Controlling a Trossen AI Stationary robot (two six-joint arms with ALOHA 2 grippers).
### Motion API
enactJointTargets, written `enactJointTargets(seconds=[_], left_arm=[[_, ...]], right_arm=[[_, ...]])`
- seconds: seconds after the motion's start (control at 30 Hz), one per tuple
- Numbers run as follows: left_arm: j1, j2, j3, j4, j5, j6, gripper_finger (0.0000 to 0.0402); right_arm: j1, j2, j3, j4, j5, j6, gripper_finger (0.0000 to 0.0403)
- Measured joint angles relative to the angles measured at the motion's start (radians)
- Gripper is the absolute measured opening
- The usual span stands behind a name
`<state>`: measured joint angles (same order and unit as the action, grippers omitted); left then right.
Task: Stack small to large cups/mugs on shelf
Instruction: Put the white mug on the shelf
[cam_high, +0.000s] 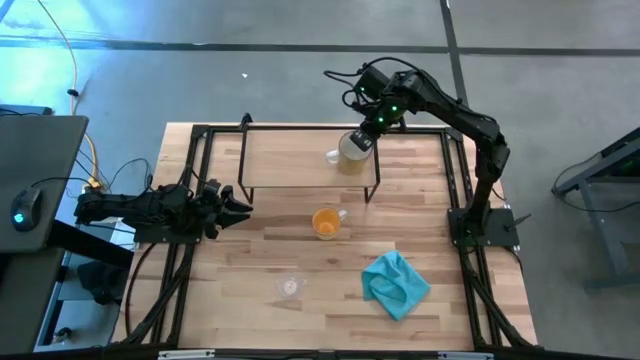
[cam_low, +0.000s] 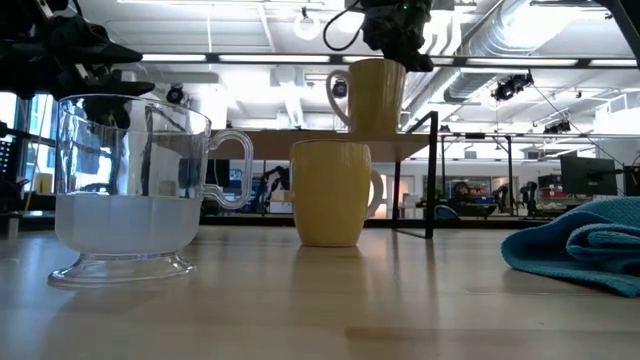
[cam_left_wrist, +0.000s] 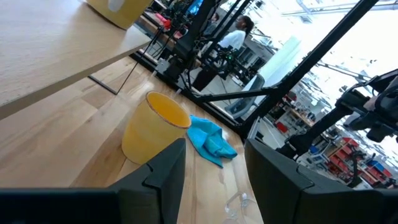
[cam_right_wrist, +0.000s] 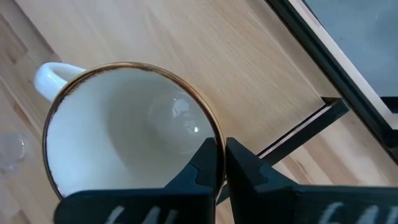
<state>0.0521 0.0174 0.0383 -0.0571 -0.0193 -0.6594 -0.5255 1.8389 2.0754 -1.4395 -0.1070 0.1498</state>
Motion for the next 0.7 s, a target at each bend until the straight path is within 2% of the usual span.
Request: enactJointTargets(seconds=[0.43, 0.7], left_arm=[[0.000, 0.000, 0.000, 0.000, 0.000, -0.002, 0.0154], [0.000, 0.000, 0.000, 0.000, 0.000, -0.008, 0.0154]], right_arm=[[0.000, 0.000, 0.000, 0.009, 0.000, -0.146, 0.0000], [0.004, 0.000, -0.001, 0.077, 0.006, -0.267, 0.0000]])
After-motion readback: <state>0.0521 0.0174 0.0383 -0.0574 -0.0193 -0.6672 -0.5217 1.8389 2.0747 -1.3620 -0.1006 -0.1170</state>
